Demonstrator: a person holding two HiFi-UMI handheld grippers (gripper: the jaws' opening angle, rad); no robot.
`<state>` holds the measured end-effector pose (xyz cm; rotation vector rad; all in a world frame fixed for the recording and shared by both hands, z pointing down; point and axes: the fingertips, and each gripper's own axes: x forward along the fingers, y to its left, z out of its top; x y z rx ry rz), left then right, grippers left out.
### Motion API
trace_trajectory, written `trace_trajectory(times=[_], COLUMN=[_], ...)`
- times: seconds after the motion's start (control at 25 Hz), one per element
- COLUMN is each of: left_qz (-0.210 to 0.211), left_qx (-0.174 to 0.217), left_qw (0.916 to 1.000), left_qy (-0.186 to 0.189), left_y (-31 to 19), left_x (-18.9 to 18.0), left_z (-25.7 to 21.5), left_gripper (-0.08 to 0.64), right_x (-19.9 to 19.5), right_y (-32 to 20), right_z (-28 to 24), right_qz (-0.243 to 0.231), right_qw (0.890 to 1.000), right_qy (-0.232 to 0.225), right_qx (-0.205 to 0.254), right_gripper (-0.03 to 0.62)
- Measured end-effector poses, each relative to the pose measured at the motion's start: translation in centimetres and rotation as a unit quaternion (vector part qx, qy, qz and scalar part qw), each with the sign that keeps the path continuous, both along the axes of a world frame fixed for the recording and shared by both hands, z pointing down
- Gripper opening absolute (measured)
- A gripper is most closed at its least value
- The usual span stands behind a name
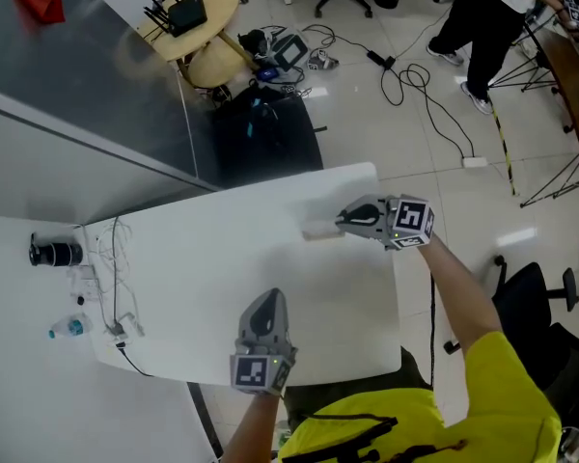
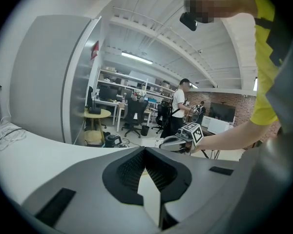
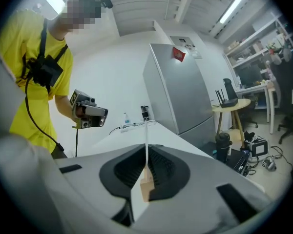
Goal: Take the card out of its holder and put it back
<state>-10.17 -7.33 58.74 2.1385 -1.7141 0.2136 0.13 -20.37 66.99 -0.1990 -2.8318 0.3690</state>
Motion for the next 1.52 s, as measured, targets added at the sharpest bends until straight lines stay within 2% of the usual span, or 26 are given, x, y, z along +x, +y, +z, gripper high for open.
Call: trace_trajectory(times=[0.2,0.4,0.56,0.84,1.0,1.52], left_qz=[0.002,0.003,0.013,0.031,0.026,0.028], left_qx=[0.005,0.009,0.024,0.046,0.059,0.056], left_qw=[0.9999,0.9999,0.9994,0.9983,0.9977,0.9971], left_qy=[0.009,0.014,0.019,0.016,0.020,0.043], left_y=[-0.5,-0.5,-0.6,-0.7,-0.6,0.4], left_x=[0.4,0.4,0.8,1.5,1.4,1.0], left_z=[-0.2,-1.2,-2.9,-5.7,-7.0,-7.6], left_gripper=[0.003,0.003,0.003,0.003,0.003,0.003], right_x=[0.1,0.2,0.9,1.7,2.2,2.4], right_y=[0.0,-0.9,-2.0,-2.5,-2.0,-1.0], right_z=[-0.6,-4.2,-9.7,-21.7,-26.0,-28.4], right_qz=[-0.002,0.013,0.027,0.032,0.034,0.045], right_qw=[1.000,0.999,0.998,0.992,0.990,0.988], right_qy=[-0.006,-0.027,-0.051,-0.089,-0.093,-0.095], right_qx=[0.015,0.021,0.028,0.081,0.103,0.111], right_gripper=[0.018,0.018,0.018,0.017,0.017,0.017])
